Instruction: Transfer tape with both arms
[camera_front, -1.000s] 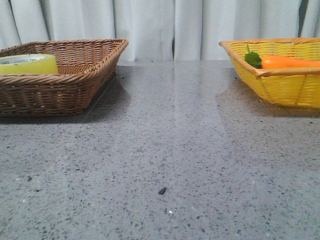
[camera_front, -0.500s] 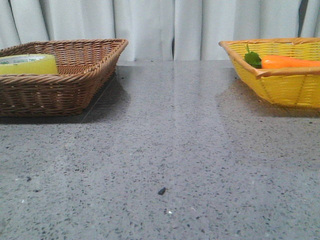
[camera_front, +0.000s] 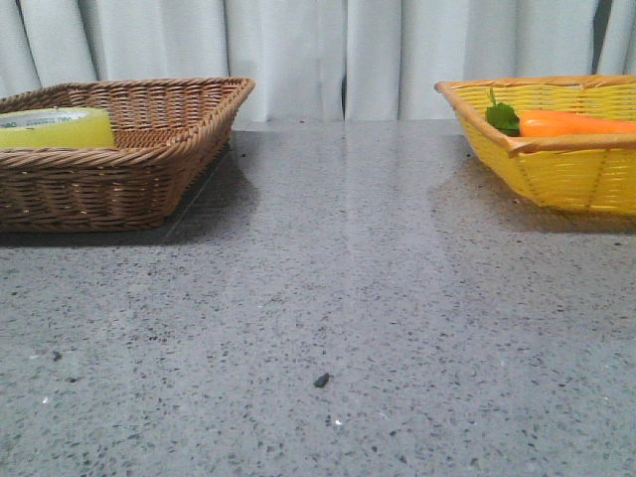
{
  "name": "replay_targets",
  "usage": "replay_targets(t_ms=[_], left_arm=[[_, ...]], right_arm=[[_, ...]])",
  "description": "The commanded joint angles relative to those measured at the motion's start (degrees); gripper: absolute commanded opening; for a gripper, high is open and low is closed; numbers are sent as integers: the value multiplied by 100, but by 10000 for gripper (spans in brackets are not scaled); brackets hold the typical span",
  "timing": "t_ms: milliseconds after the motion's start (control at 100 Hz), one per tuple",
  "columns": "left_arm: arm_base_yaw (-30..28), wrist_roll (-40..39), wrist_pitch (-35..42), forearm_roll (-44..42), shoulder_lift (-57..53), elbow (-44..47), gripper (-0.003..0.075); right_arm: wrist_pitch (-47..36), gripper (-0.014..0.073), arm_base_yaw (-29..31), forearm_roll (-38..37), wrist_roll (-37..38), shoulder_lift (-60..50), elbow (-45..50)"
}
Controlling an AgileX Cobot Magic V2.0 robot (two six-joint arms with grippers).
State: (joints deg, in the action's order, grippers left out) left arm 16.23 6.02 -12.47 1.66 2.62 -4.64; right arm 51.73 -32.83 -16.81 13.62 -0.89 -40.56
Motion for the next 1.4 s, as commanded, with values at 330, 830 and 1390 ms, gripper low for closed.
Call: replay_targets(t_ms=[330,830,1390], left_arm=[[-1042,-70,-383,799,-466,533,-20],[-1051,-70,-428,986,-466,533,-21],[-1051,-70,-428,986,-466,533,-21]], right_arm=[[-404,-66,-9,-165,-64,-36,-88],[-404,-66,-9,-165,-64,-36,-88],[-490,-66,399,-966,36,-36,930]])
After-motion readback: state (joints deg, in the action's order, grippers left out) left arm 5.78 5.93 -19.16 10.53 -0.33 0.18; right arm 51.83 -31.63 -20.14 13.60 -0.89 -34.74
